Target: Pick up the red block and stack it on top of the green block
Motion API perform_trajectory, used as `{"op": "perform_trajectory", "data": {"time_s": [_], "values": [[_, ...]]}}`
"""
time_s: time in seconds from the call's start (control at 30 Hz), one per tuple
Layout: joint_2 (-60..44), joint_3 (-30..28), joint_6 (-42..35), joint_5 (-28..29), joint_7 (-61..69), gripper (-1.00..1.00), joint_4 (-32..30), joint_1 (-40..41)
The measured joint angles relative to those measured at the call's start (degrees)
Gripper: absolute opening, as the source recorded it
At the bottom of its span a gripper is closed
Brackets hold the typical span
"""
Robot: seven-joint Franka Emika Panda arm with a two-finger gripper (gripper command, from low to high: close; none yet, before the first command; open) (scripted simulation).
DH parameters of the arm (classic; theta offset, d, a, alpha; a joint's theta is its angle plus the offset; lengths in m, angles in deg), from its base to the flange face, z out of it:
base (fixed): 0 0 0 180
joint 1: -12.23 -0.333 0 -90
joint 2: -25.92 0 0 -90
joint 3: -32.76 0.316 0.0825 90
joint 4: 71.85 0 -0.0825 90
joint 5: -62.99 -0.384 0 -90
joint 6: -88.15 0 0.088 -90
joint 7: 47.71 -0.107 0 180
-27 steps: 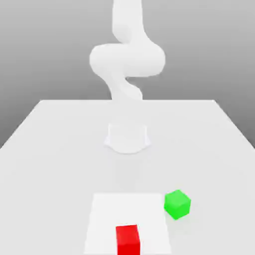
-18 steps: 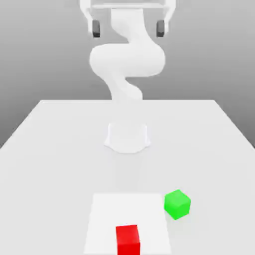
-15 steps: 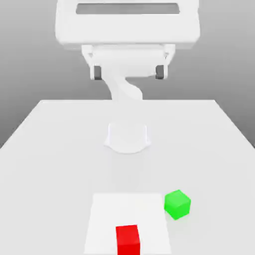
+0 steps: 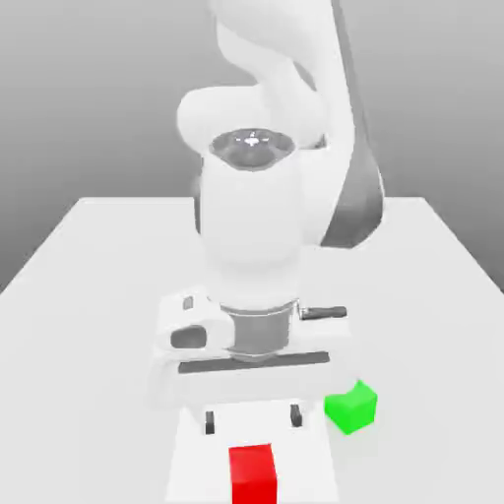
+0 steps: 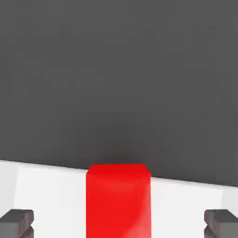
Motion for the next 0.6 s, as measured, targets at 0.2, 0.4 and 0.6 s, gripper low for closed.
{"op": "perform_trajectory", "data": {"time_s": [0.2, 0.4, 0.6], "values": [[-7.30, 0.54, 5.94, -0.49, 0.44, -1.00, 1.02, 0.43], [-5.64, 0.41, 4.54, -0.44, 0.41, -1.00, 0.75, 0.32], [4.29, 1.31, -2.30, -1.81, -1.79, -1.00, -2.26, -0.87]]}}
